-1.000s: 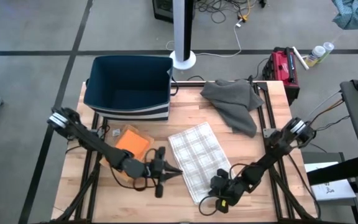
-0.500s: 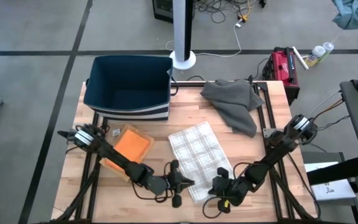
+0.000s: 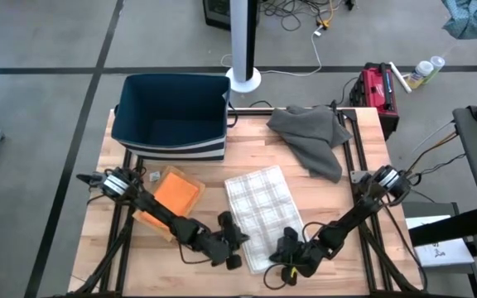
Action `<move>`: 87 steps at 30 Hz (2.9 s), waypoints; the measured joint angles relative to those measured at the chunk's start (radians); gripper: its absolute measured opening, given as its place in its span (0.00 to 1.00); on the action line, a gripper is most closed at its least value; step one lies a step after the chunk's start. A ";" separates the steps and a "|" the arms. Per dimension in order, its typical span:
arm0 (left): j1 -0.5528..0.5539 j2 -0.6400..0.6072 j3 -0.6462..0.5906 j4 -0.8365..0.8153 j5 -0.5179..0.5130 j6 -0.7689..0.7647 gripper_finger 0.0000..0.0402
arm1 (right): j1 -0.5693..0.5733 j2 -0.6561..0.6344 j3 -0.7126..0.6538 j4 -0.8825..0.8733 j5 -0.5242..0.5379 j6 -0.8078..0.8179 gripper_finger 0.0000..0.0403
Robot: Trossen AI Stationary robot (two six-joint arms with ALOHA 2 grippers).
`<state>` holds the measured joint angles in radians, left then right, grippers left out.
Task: Fold towel
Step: Fold the white patterned kitchen towel
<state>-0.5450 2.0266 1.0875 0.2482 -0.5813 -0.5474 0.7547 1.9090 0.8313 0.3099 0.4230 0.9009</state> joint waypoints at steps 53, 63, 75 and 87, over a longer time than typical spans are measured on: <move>0.061 0.024 -0.088 0.103 0.138 0.083 0.05 | -0.857 -0.694 -0.525 -0.195 -0.199 0.204 0.45; 0.045 0.021 -0.088 0.084 0.147 0.063 0.05 | -0.912 -0.543 -0.519 -0.059 -0.259 0.174 0.44; 0.046 -0.104 -0.091 0.022 0.137 0.124 0.05 | -0.926 -0.563 -0.520 -0.049 -0.270 0.077 0.43; 0.167 -0.135 -0.169 -0.065 0.035 0.164 0.05 | -0.695 -0.769 -0.533 -0.087 -0.086 -0.312 0.39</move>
<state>-0.3776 1.8919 0.9185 0.1835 -0.5466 -0.3836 0.0595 1.1404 0.2984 0.2233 0.3372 0.5886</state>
